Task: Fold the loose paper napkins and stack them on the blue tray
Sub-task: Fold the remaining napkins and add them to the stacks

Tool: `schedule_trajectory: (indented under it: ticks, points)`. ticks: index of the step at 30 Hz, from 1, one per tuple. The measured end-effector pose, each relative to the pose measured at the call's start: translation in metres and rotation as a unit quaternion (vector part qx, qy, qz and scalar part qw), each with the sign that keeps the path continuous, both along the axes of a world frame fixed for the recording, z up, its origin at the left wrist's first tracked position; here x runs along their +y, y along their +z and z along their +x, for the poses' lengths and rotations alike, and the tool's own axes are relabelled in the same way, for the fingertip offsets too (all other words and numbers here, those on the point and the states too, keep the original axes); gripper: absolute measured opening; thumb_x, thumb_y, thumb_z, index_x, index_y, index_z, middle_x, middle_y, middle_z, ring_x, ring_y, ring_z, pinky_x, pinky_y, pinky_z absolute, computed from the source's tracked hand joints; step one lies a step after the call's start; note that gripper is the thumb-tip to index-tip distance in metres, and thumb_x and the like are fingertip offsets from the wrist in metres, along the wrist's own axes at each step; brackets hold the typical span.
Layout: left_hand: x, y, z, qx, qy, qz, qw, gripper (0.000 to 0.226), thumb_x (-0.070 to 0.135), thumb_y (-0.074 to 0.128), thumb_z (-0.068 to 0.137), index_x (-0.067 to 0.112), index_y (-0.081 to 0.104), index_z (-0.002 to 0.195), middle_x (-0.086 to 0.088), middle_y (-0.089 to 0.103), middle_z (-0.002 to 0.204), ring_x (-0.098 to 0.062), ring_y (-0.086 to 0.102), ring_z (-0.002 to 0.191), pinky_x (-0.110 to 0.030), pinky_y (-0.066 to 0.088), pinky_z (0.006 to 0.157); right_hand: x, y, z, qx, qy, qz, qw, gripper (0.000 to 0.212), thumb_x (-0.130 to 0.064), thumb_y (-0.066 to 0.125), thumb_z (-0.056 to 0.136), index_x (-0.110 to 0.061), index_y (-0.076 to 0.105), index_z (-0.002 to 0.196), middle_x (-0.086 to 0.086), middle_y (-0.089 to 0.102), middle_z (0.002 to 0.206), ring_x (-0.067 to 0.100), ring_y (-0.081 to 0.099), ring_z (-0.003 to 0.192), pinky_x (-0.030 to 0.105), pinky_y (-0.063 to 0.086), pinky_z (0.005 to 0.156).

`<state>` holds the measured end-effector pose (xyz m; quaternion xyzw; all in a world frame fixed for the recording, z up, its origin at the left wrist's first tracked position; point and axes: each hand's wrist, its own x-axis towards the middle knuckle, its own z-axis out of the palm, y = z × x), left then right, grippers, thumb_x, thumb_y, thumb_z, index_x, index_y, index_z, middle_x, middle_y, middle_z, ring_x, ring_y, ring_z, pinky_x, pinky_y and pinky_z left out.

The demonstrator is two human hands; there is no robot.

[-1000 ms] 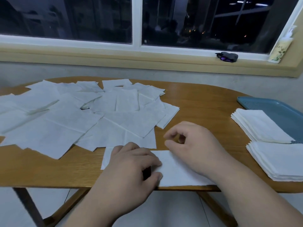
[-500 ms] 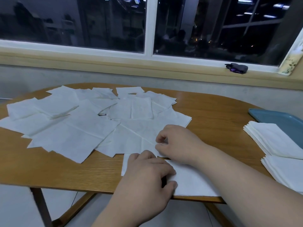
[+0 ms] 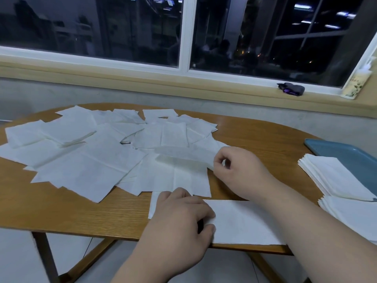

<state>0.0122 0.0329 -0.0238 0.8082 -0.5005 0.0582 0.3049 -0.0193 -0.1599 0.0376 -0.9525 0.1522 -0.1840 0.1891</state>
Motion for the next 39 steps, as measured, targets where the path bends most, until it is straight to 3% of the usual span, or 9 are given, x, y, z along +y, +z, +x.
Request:
schedule_trajectory:
  ticks: [5, 10, 13, 16, 19, 22, 26, 32, 39]
  points:
    - [-0.001, -0.001, 0.001, -0.004, -0.007, -0.002, 1.000, 0.026, 0.050, 0.050, 0.083, 0.040, 0.067, 0.101, 0.031, 0.061, 0.100, 0.002, 0.040, 0.103, -0.025, 0.025, 0.096, -0.003, 0.007, -0.061, -0.023, -0.036, -0.017, 0.999, 0.014, -0.027, 0.060, 0.090, -0.032, 0.061, 0.078, -0.017, 0.058, 0.081, 0.001, 0.054, 0.084, 0.030, 0.052, 0.063]
    - [-0.002, -0.001, 0.001, -0.008, 0.029, -0.064, 0.997, 0.003, 0.040, 0.062, 0.078, 0.040, 0.060, 0.080, 0.025, 0.053, 0.084, -0.002, 0.048, 0.089, -0.027, 0.039, 0.080, 0.005, -0.017, -0.123, -0.080, -0.036, 0.027, 0.996, 0.014, -0.021, 0.063, 0.084, -0.030, 0.060, 0.074, -0.012, 0.063, 0.086, 0.014, 0.058, 0.077, 0.032, 0.048, 0.060]
    - [-0.003, -0.002, -0.001, -0.013, 0.067, -0.091, 0.993, 0.032, 0.031, 0.070, 0.073, 0.042, 0.042, 0.084, 0.023, 0.042, 0.088, -0.005, 0.040, 0.088, -0.024, 0.037, 0.074, 0.004, -0.038, -0.140, -0.108, -0.030, 0.059, 0.992, 0.020, -0.013, 0.067, 0.081, -0.031, 0.062, 0.074, -0.010, 0.065, 0.081, 0.015, 0.059, 0.072, 0.028, 0.045, 0.059]
    - [-0.004, -0.006, -0.004, -0.018, 0.100, -0.095, 0.990, 0.045, 0.033, 0.075, 0.069, 0.037, 0.045, 0.102, 0.018, 0.042, 0.109, -0.007, 0.036, 0.103, -0.028, 0.034, 0.086, 0.002, -0.051, -0.144, -0.141, -0.021, 0.055, 0.988, 0.024, -0.012, 0.067, 0.081, -0.034, 0.061, 0.073, -0.010, 0.066, 0.080, 0.015, 0.059, 0.070, 0.025, 0.044, 0.059]
    - [-0.005, -0.006, -0.004, -0.020, 0.103, -0.047, 0.993, 0.054, 0.052, 0.056, 0.072, 0.035, 0.053, 0.123, 0.014, 0.045, 0.129, -0.013, 0.036, 0.121, -0.034, 0.034, 0.099, -0.004, -0.052, -0.145, -0.182, -0.016, 0.080, 0.980, 0.020, -0.013, 0.063, 0.078, -0.032, 0.063, 0.074, -0.009, 0.067, 0.080, 0.015, 0.061, 0.072, 0.024, 0.046, 0.062]
    - [-0.006, -0.006, -0.004, -0.023, 0.099, -0.011, 0.995, 0.049, 0.057, 0.051, 0.074, 0.040, 0.062, 0.120, 0.013, 0.050, 0.133, -0.017, 0.038, 0.125, -0.042, 0.037, 0.101, -0.009, -0.052, -0.146, -0.204, -0.009, 0.108, 0.973, 0.019, -0.011, 0.061, 0.080, -0.029, 0.066, 0.076, -0.009, 0.069, 0.083, 0.014, 0.064, 0.078, 0.021, 0.048, 0.064]
    - [-0.011, -0.007, -0.002, -0.041, 0.098, -0.002, 0.994, 0.034, 0.049, 0.049, 0.075, 0.042, 0.068, 0.102, 0.014, 0.058, 0.123, -0.019, 0.045, 0.119, -0.042, 0.039, 0.091, -0.015, -0.051, -0.148, -0.221, -0.025, 0.144, 0.964, 0.019, -0.012, 0.061, 0.081, -0.030, 0.067, 0.077, -0.012, 0.071, 0.087, 0.011, 0.067, 0.084, 0.015, 0.050, 0.069]
    - [-0.015, 0.005, -0.013, -0.080, 0.044, -0.067, 0.994, 0.019, 0.043, 0.049, 0.083, 0.038, 0.068, 0.085, 0.027, 0.062, 0.095, 0.000, 0.055, 0.100, -0.033, 0.032, 0.087, -0.024, -0.053, -0.146, -0.134, -0.118, 0.054, 0.983, 0.020, -0.018, 0.071, 0.083, -0.036, 0.064, 0.076, -0.030, 0.058, 0.106, -0.005, 0.051, 0.108, 0.000, 0.032, 0.083]
    - [-0.030, 0.014, -0.034, -0.128, -0.015, -0.062, 0.990, 0.013, 0.038, 0.053, 0.085, 0.036, 0.066, 0.081, 0.020, 0.061, 0.079, -0.007, 0.060, 0.083, -0.034, 0.033, 0.081, 0.008, -0.045, -0.155, -0.109, 0.016, 0.020, 0.994, 0.036, -0.041, 0.062, 0.076, -0.040, 0.064, 0.112, -0.029, 0.048, 0.125, 0.002, 0.041, 0.130, 0.006, 0.030, 0.098]
